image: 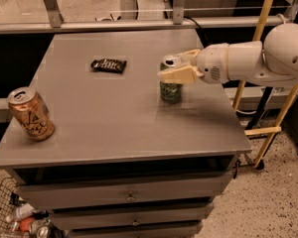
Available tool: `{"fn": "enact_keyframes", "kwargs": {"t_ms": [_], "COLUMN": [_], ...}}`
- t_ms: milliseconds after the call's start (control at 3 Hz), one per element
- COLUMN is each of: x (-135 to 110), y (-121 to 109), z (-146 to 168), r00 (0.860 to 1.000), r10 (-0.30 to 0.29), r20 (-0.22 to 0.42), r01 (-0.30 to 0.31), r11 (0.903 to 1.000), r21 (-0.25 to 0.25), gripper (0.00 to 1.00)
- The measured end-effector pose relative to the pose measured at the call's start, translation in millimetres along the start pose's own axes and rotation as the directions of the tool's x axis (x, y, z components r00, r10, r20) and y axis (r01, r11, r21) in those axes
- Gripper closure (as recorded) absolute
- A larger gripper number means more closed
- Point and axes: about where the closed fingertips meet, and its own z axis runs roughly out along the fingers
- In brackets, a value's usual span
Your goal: Knock green can over
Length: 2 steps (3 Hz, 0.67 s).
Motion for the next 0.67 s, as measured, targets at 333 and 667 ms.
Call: {"fn": "enact_keyframes", "kwargs": {"t_ms": [333,667], "x": [-7.9,-30.9], "y": [3.1,16.5], "z": [1.6,6.6], "r00": [0.994,0.913], "r10": [-0.083,-0.324], "r20": [-0.068,-0.249], "r01": [0.082,0.304], "r11": [0.9965,0.9457], "r21": [-0.014,-0.114], "gripper": [0.87,1.0]}}
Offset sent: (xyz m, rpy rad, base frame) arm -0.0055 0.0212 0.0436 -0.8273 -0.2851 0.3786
